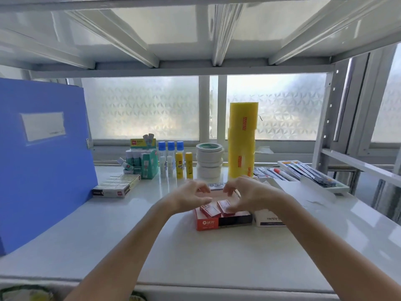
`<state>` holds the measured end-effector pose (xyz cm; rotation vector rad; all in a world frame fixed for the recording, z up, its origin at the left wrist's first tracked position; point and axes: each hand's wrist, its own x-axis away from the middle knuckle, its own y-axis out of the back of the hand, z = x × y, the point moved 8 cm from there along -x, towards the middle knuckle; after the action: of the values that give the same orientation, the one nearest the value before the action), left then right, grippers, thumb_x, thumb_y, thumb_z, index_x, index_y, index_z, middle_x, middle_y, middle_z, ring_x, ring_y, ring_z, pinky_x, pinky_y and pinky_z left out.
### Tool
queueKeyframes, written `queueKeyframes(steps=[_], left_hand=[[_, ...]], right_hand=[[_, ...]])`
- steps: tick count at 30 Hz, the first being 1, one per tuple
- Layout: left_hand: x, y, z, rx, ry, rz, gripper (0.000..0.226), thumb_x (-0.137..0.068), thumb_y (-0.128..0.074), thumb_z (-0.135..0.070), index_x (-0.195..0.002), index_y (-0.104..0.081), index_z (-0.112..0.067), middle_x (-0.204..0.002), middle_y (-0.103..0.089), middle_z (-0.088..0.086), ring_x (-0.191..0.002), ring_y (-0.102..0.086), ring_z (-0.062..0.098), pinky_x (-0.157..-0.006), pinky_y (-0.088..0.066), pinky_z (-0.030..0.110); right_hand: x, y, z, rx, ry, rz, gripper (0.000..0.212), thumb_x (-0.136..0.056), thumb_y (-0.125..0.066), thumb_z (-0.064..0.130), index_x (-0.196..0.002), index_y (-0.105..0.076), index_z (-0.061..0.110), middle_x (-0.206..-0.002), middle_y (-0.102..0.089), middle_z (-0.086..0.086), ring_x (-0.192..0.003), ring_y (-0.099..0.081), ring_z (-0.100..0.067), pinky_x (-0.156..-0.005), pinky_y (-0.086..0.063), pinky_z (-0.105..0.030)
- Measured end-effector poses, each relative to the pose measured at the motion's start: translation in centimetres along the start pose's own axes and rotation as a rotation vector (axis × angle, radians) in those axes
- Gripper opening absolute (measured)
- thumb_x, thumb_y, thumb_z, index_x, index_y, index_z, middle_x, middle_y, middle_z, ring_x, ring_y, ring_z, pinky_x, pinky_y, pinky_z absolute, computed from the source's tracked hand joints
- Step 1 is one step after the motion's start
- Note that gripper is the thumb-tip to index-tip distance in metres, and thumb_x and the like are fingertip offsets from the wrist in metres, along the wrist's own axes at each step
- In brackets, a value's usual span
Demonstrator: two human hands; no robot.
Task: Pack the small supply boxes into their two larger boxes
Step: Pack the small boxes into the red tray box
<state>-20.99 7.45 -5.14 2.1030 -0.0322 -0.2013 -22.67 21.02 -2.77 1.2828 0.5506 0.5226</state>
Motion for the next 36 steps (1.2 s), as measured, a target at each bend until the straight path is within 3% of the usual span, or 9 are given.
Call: queueKeyframes(steps=[4,8,14,17,20,23,36], left_hand=[[1.3,-0.7,-0.6,-0.213,0.04,0.032,0.062,-0.072,-0.068,-0.061,-0.111,-0.067,-0.012,-0.109,-0.063,0.005,-0.101,-0.055,0.021,-0.09,-0.05,0.036],[1.4,-1.3,-1.7,-0.409,0.048,-0.018,0.047,-0.083,-0.064,-0.049,-0.111,-0.068,-0.012,-0.112,-0.066,0.006,-0.106,-0.056,0.023,-0.092,-0.046,0.037],[2.0,-1.8,-1.7,-0.26,0.045,0.079,0.032,-0.085,-0.063,-0.024,-0.111,-0.068,-0.006,-0.111,-0.068,0.013,-0.102,-0.063,0.028,-0.09,-0.054,0.044],[2.6,-1.5,-1.5,-0.19,0.005,0.128,0.038,-0.086,-0.063,-0.018,-0.122,-0.064,-0.006,-0.119,-0.063,0.01,-0.107,-0.06,0.025,-0.089,-0.052,0.035],[3.2,-1.1,-1.1,-0.155,-0.019,0.155,0.044,-0.087,-0.064,-0.018,-0.13,-0.059,-0.01,-0.126,-0.057,0.006,-0.106,-0.053,0.016,-0.089,-0.043,0.024],[3.6,-0.7,-0.7,-0.14,-0.035,0.15,0.046,-0.086,-0.065,-0.021,-0.131,-0.058,-0.013,-0.129,-0.056,0.005,-0.112,-0.052,0.016,-0.092,-0.043,0.024],[2.8,-0.5,0.0,-0.068,-0.06,0.084,0.049,-0.083,-0.07,-0.026,-0.129,-0.061,-0.01,-0.126,-0.059,0.006,-0.102,-0.05,0.012,-0.087,-0.041,0.022]], right_hand=[[-0.3,-1.1,0.1,0.082,0.022,0.036,0.06,-0.075,-0.073,0.038,-0.13,-0.051,0.025,-0.126,-0.06,0.008,-0.122,-0.047,-0.017,-0.107,-0.033,-0.036],[-0.6,-1.7,1.1,0.132,0.049,0.042,0.041,-0.08,-0.07,0.028,-0.12,-0.061,0.019,-0.123,-0.061,-0.001,-0.113,-0.054,-0.021,-0.094,-0.042,-0.032],[-0.1,-1.8,1.9,0.016,0.095,0.039,0.026,-0.078,-0.072,0.026,-0.102,-0.069,0.017,-0.106,-0.066,-0.002,-0.1,-0.062,-0.018,-0.085,-0.053,-0.032],[0.2,-1.9,2.0,-0.062,0.097,0.032,0.028,-0.075,-0.077,0.029,-0.1,-0.069,0.02,-0.102,-0.07,0.002,-0.096,-0.065,-0.015,-0.082,-0.054,-0.028],[0.3,-2.1,2.5,-0.131,0.105,0.029,0.031,-0.073,-0.079,0.028,-0.101,-0.07,0.017,-0.1,-0.072,0.001,-0.093,-0.067,-0.014,-0.08,-0.056,-0.027],[0.1,-2.2,2.7,-0.158,0.101,0.013,0.033,-0.072,-0.08,0.027,-0.102,-0.071,0.015,-0.102,-0.073,-0.002,-0.093,-0.068,-0.016,-0.083,-0.056,-0.03],[-0.4,-2.5,2.3,-0.143,0.079,-0.042,0.043,-0.073,-0.079,0.028,-0.11,-0.068,0.011,-0.111,-0.068,-0.004,-0.098,-0.065,-0.018,-0.085,-0.056,-0.033]])
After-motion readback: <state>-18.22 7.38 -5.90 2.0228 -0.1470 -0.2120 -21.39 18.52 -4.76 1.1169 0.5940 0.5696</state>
